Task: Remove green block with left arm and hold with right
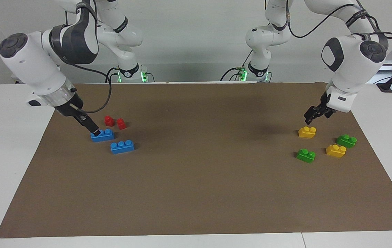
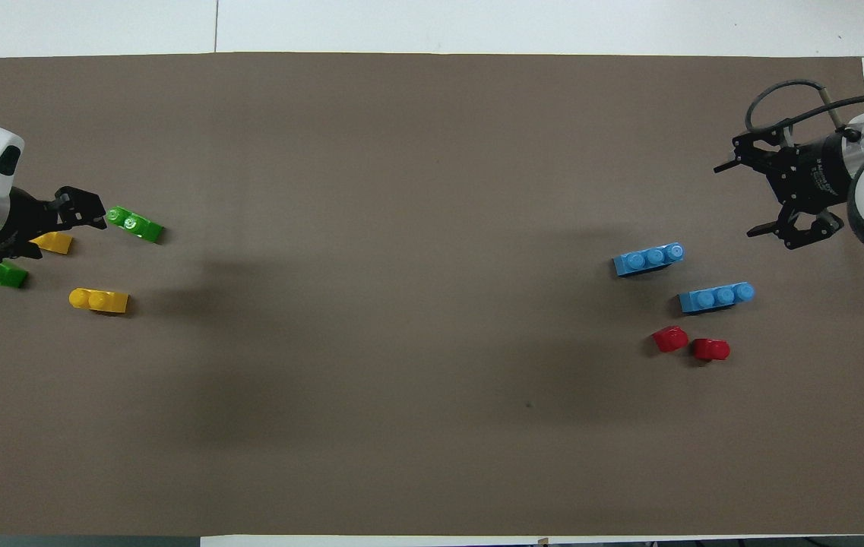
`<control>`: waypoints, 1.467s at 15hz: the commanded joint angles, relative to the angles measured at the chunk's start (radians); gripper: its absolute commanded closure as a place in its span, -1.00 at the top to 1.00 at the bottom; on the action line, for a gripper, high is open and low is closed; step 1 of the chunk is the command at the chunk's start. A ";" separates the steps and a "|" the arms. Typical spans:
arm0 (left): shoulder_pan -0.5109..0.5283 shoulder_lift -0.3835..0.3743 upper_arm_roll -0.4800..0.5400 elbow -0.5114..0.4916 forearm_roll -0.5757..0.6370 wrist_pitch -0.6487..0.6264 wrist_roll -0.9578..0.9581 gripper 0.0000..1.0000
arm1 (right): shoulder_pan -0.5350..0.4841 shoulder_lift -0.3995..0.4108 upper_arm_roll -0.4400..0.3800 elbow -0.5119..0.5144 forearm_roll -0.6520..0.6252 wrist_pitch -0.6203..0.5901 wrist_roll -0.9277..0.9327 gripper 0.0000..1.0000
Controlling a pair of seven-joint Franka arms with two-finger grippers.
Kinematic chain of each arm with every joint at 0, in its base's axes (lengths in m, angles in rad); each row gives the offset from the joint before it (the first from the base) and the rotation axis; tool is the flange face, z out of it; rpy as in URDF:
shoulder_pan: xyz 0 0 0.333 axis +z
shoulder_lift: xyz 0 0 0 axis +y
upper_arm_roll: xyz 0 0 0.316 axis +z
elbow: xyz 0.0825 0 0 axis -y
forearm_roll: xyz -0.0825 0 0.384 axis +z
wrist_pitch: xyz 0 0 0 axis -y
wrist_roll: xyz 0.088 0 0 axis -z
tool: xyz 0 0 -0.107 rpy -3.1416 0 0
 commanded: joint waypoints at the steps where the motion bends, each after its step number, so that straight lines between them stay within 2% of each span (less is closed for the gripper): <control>1: -0.027 -0.025 0.000 0.010 0.001 -0.042 0.025 1.00 | 0.004 -0.058 0.001 0.000 -0.038 -0.051 -0.178 1.00; 6: -0.070 -0.064 -0.002 0.014 -0.007 -0.050 0.027 1.00 | 0.005 -0.118 0.002 0.002 -0.052 -0.157 -0.380 1.00; 8: -0.071 -0.073 -0.012 0.054 -0.009 -0.111 0.025 1.00 | 0.021 -0.118 0.004 0.003 -0.090 -0.181 -0.446 1.00; 10: -0.093 -0.067 -0.009 0.122 -0.015 -0.201 0.027 1.00 | 0.025 -0.118 0.002 0.009 -0.091 -0.215 -0.447 1.00; 12: -0.093 -0.072 -0.005 0.139 -0.056 -0.258 0.027 1.00 | 0.024 -0.118 0.002 0.017 -0.092 -0.226 -0.445 1.00; 22: -0.084 -0.078 -0.002 0.131 -0.064 -0.260 0.125 1.00 | 0.015 -0.117 -0.001 0.023 -0.097 -0.235 -0.448 1.00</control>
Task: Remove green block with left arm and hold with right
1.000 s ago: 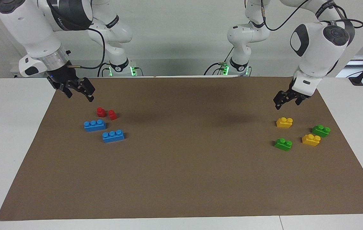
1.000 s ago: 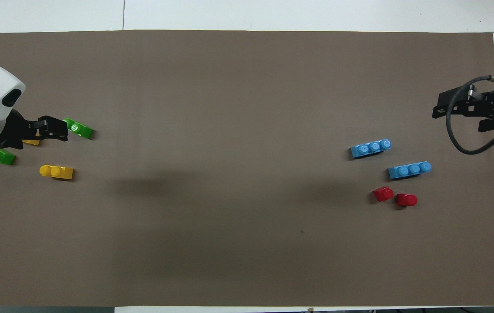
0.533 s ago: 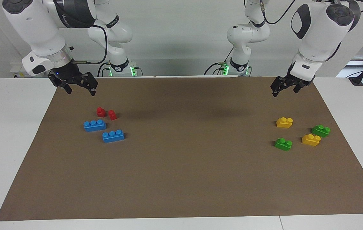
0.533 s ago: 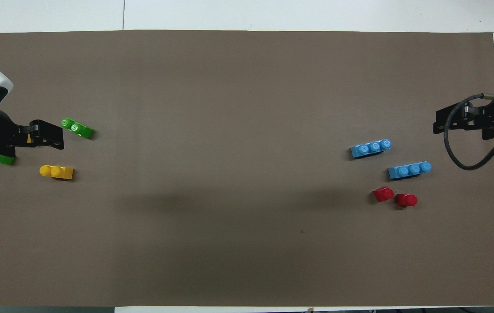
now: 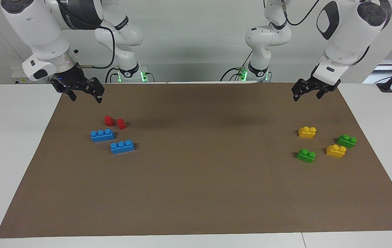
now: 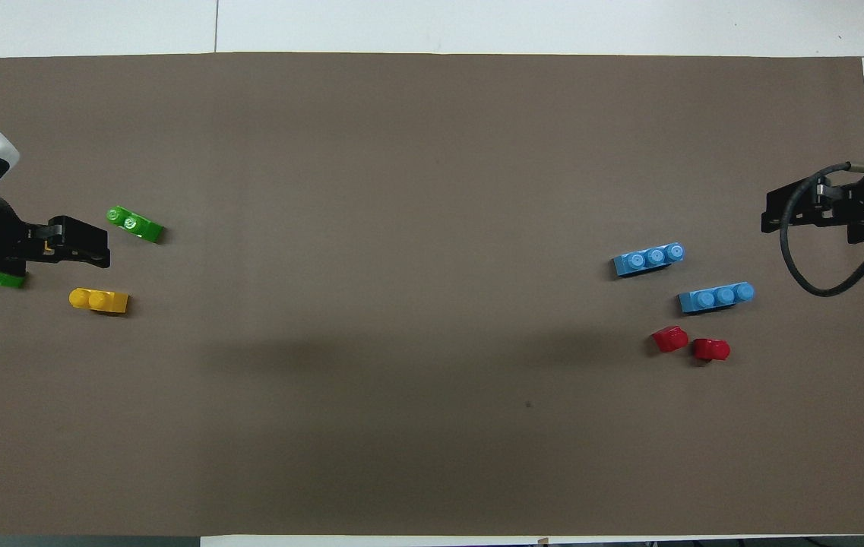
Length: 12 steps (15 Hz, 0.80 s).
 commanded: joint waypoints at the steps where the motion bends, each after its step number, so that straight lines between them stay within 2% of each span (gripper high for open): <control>1: 0.002 -0.007 0.006 -0.001 -0.010 -0.007 0.025 1.00 | -0.011 0.000 0.002 0.012 -0.026 -0.024 -0.030 1.00; 4: 0.002 -0.008 0.006 -0.004 -0.017 0.016 0.016 1.00 | -0.007 0.000 0.003 0.012 -0.061 -0.024 -0.087 1.00; 12: -0.002 -0.010 0.005 -0.014 -0.019 0.023 0.019 1.00 | -0.007 0.000 0.003 0.014 -0.055 -0.024 -0.084 1.00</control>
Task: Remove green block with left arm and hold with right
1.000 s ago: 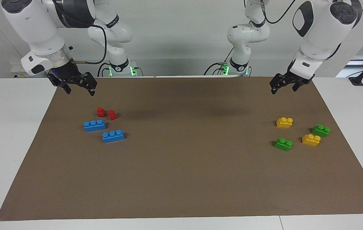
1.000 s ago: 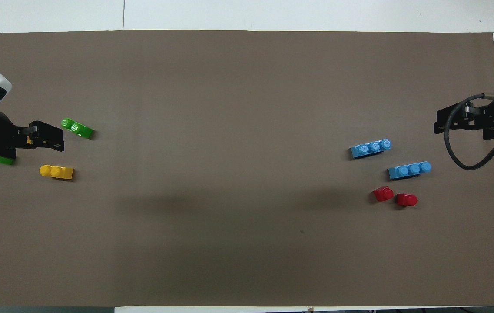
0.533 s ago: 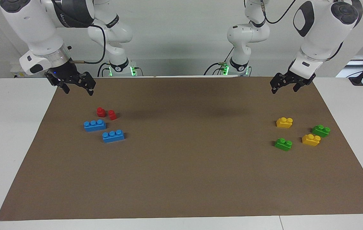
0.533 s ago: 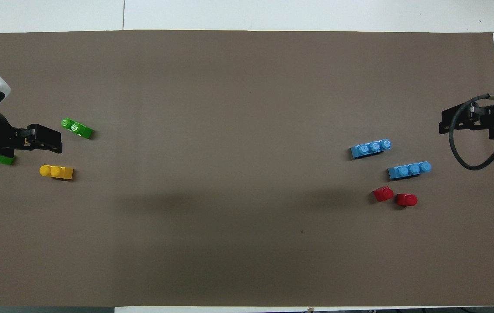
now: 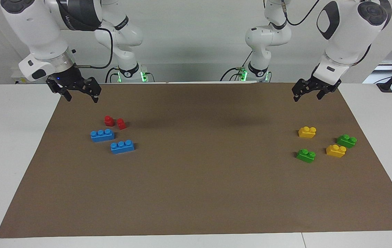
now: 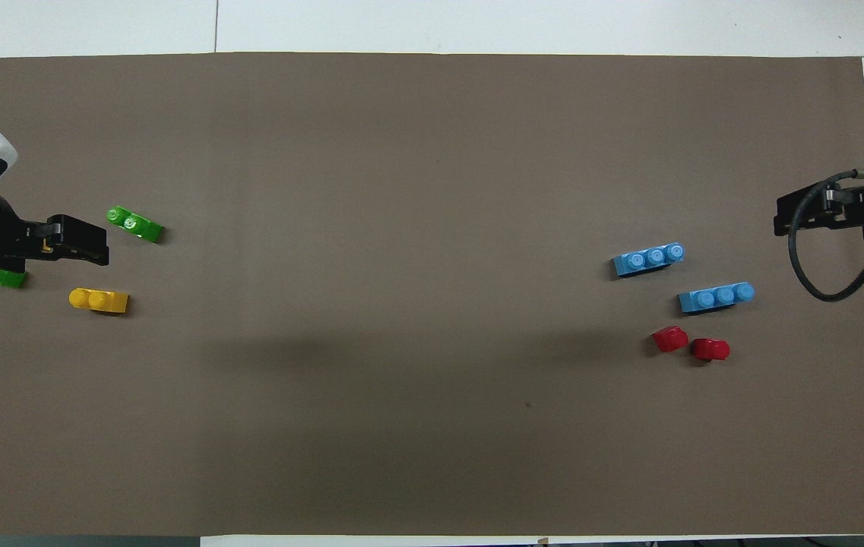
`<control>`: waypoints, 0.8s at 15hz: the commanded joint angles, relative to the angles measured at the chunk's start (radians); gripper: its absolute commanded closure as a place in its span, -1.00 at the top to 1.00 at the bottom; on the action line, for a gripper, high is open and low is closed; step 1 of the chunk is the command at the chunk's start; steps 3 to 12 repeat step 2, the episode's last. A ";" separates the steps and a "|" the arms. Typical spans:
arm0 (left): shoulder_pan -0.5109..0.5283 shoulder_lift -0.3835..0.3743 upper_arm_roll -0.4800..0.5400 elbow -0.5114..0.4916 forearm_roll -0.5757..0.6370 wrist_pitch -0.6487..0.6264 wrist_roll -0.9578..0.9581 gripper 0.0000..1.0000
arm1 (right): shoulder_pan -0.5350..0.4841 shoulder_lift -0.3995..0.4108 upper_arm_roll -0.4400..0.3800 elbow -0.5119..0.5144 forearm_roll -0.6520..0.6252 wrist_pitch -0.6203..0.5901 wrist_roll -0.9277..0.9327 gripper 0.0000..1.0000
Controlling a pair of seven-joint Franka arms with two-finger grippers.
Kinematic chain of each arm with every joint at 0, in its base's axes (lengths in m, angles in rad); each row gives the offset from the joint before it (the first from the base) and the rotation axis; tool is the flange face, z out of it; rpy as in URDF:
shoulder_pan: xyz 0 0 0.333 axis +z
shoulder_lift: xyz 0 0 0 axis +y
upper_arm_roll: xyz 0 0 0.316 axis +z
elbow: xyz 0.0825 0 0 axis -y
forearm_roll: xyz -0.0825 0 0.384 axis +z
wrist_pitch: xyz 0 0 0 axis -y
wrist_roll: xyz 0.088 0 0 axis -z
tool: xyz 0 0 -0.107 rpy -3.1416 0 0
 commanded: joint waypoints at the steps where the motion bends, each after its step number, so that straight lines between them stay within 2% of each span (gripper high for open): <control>1: -0.006 -0.011 0.005 -0.014 -0.016 0.012 0.016 1.00 | -0.006 0.000 0.006 0.011 -0.012 -0.024 -0.020 1.00; 12: -0.008 -0.011 0.005 -0.014 -0.016 0.012 0.016 1.00 | -0.006 0.000 0.006 0.011 -0.012 -0.023 -0.019 1.00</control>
